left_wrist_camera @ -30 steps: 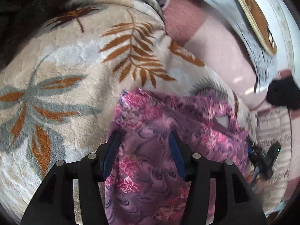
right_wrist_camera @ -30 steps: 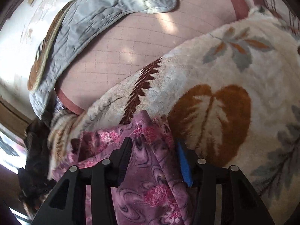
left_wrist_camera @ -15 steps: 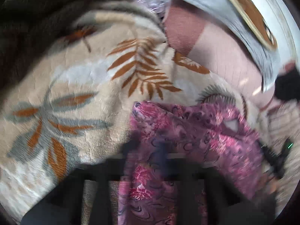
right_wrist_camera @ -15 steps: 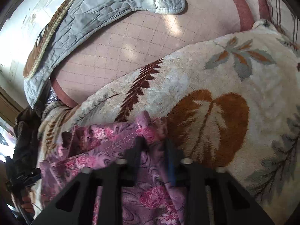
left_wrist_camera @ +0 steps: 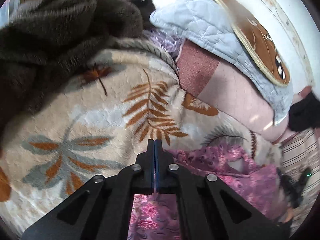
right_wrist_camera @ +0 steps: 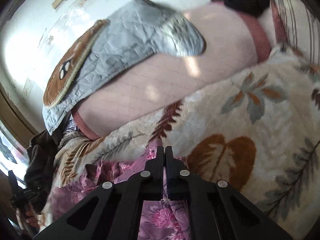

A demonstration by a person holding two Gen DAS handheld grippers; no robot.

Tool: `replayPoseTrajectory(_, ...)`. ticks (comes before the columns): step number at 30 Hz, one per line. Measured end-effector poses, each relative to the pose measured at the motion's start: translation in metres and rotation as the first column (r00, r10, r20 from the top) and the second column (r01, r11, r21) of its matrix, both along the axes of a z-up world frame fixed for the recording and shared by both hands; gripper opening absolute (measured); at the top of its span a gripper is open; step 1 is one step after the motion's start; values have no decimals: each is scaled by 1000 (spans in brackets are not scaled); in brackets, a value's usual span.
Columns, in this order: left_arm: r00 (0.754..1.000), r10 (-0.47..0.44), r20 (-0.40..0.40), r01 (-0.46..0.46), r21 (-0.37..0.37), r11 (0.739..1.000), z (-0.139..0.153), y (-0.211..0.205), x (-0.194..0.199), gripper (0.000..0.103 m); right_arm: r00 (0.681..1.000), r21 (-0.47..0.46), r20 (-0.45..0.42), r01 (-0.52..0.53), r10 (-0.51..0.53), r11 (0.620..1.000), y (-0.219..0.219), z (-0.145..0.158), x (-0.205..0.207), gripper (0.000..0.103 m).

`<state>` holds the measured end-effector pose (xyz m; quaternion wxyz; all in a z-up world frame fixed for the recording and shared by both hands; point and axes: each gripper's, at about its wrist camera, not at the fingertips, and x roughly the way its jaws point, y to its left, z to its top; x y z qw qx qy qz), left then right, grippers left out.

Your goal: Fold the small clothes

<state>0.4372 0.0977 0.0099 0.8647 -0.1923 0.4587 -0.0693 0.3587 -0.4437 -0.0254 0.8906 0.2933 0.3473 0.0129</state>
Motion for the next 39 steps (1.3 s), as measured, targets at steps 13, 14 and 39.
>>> replayPoseTrajectory(13, 980, -104, -168, 93, -76, 993, -40, -10, 0, 49, 987, 12, -152, -51, 52, 999, 23, -44, 19, 36)
replayPoseTrajectory(14, 978, -123, -170, 116, -52, 992, -40, -17, -2, 40, 985, -12, -159, -66, 63, 998, 26, -44, 19, 23)
replayPoseTrajectory(39, 999, -52, 0, 51, 141, 989, -11, -26, -22, 15, 992, -70, -83, 91, -97, 993, 7, -31, 5, 12)
